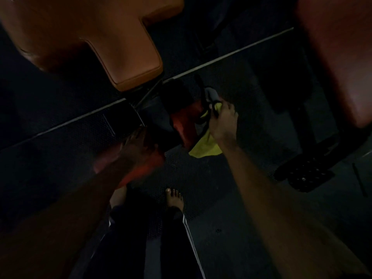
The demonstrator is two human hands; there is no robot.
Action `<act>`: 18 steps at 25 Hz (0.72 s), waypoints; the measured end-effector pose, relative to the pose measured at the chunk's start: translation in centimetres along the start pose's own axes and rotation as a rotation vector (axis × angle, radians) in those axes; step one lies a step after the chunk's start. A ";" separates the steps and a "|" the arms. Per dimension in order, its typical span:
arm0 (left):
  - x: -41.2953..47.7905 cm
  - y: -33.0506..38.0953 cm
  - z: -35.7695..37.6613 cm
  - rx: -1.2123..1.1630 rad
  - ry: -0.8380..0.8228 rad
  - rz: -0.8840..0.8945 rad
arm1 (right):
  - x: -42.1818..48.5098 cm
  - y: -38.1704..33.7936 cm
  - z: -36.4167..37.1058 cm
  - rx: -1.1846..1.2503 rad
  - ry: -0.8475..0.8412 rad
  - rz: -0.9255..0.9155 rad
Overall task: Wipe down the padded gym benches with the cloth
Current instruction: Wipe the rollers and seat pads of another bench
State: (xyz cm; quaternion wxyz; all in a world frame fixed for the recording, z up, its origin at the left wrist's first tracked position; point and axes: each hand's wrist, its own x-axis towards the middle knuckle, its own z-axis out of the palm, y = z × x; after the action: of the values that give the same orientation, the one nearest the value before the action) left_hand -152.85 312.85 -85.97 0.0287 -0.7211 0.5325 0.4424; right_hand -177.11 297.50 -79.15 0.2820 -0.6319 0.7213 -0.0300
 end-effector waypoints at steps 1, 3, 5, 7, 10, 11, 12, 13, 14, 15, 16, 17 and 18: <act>-0.7 0.6 -0.9 -0.060 0.074 -0.003 | -0.9 -0.7 -0.9 0.052 -0.005 -0.003; -2.2 1.8 -3.2 -0.215 0.360 -0.042 | -2.4 -2.6 -2.8 0.099 -0.018 -0.053; -3.9 3.1 -6.2 -0.353 0.586 -0.055 | -3.8 -5.0 -4.6 0.094 -0.026 -0.113; -5.2 3.5 -9.6 -0.411 0.729 0.015 | -4.8 -8.1 -6.2 0.111 -0.038 -0.153; -5.5 3.6 -15.0 -0.469 0.873 0.127 | -5.3 -13.0 -7.8 0.121 -0.025 -0.247; -5.4 3.7 -17.0 -0.449 0.916 0.136 | -5.2 -14.7 -8.1 0.121 -0.004 -0.284; -5.2 3.7 -18.7 -0.385 0.954 0.153 | -5.0 -16.1 -8.1 0.125 0.025 -0.316; -4.9 3.5 -20.4 -0.302 0.973 0.168 | -4.5 -17.5 -8.1 0.122 0.057 -0.342; -4.5 3.2 -22.2 -0.235 0.968 0.146 | -4.0 -19.0 -7.8 0.102 0.081 -0.370; -3.9 2.6 -24.1 -0.197 0.947 0.078 | -3.5 -20.3 -7.3 0.060 0.098 -0.402; -3.2 1.7 -25.8 -0.172 0.924 0.003 | -3.2 -21.6 -6.5 0.002 0.111 -0.438; -2.6 0.7 -27.2 -0.155 0.884 -0.062 | -3.1 -22.6 -5.5 -0.057 0.106 -0.468; -2.0 -0.6 -28.4 -0.143 0.832 -0.113 | -3.3 -23.4 -4.5 -0.117 0.082 -0.488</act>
State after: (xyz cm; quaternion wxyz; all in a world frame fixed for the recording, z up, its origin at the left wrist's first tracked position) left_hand -135.17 300.08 -67.65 -0.2146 -0.8665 0.4260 0.1472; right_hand -158.06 294.47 -64.85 0.2000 -0.8008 0.5586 -0.0811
